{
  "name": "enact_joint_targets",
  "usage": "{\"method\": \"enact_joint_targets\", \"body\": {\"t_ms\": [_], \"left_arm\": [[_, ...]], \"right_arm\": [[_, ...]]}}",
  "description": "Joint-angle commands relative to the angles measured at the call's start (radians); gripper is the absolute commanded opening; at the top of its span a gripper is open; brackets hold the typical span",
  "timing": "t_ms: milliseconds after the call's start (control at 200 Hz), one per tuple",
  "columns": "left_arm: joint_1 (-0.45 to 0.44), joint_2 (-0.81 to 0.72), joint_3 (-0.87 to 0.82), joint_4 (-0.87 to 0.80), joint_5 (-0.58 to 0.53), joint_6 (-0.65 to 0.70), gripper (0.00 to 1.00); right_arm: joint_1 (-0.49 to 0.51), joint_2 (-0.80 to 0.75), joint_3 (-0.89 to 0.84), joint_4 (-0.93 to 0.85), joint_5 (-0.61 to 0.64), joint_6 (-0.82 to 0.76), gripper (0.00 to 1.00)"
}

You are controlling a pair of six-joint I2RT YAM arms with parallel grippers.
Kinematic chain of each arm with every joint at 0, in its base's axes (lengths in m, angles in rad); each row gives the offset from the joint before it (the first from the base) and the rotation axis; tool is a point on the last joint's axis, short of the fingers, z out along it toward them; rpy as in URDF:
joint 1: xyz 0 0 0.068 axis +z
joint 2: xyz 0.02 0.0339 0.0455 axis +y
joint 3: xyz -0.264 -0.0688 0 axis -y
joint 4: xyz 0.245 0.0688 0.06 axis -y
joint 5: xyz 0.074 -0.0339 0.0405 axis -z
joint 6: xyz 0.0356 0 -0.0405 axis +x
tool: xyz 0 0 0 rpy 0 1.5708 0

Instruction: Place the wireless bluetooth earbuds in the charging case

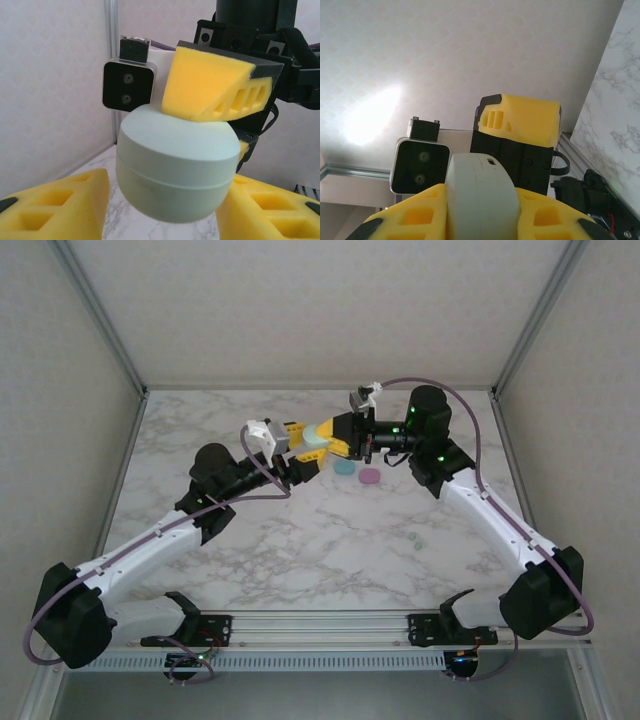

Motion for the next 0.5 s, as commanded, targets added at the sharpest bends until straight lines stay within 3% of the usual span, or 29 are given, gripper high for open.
{"method": "enact_joint_targets", "body": {"t_ms": [0,95,496], "left_arm": [[-0.006,0.005,0.035,0.065,0.009,-0.035,0.56],[-0.006,0.008,0.037,0.07,0.015,-0.037,0.55],[-0.008,0.016,0.05,0.035,0.027,-0.012,0.34]], "right_arm": [[-0.005,-0.026,-0.021,0.044,0.02,0.016,0.13],[-0.004,-0.025,-0.028,0.061,0.021,0.027,0.13],[-0.004,-0.02,-0.028,0.073,0.028,0.044,0.17]]}}
